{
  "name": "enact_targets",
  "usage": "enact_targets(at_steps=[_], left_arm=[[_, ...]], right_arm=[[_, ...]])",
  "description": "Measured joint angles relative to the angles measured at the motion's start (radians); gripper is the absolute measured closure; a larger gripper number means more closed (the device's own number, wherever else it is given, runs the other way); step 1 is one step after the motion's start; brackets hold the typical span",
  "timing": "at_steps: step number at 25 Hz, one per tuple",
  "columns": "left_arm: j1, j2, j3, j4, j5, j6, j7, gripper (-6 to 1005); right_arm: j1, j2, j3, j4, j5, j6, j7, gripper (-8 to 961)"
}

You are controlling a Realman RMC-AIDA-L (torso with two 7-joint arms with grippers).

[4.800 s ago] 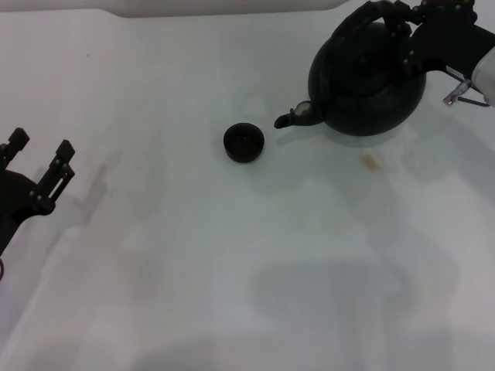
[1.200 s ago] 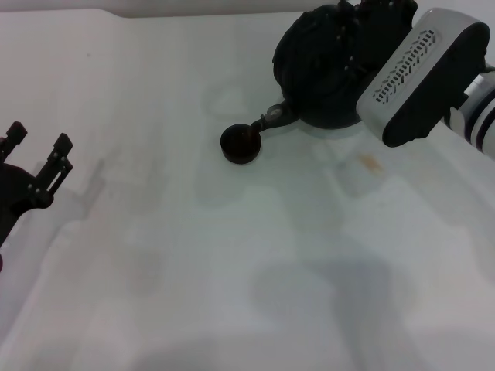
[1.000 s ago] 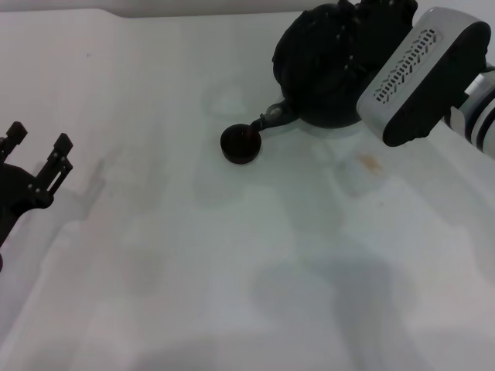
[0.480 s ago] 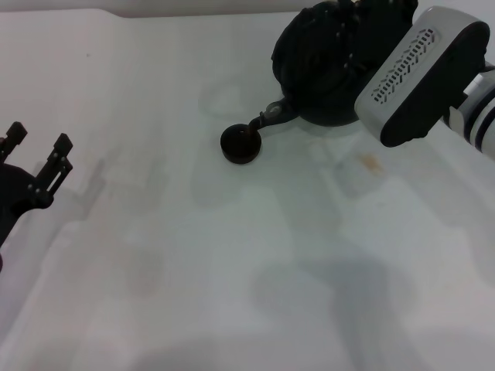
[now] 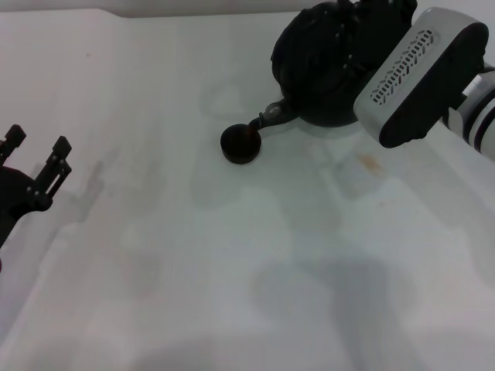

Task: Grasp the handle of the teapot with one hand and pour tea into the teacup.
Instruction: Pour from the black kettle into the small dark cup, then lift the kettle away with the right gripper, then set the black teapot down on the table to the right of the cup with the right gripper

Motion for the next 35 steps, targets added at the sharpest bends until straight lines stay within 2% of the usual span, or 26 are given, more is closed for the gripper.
enact_targets(at_steps=[7, 19, 29, 35], left_arm=[[0.0, 0.0, 0.0, 0.0, 0.0, 0.0, 0.001, 293], [-0.011, 0.0, 0.0, -0.011, 0.0, 0.0, 0.001, 294], [-0.015, 0.001, 0.0, -0.011, 0.0, 0.0, 0.0, 293], [-0.015, 0.003, 0.0, -0.011, 0.002, -0.001, 0.0, 294]], right_arm=[[-0.002, -0.002, 0.02, -0.006, 0.01, 0.028, 0.027, 846], [-0.039, -0.004, 0.346, -0.057, 0.036, 0.529, 0.248, 847], [-0.026, -0.007, 0.528, -0.217, 0.058, 0.801, 0.231, 847], [-0.025, -0.008, 0.56, -0.298, 0.059, 0.861, 0.138, 846]])
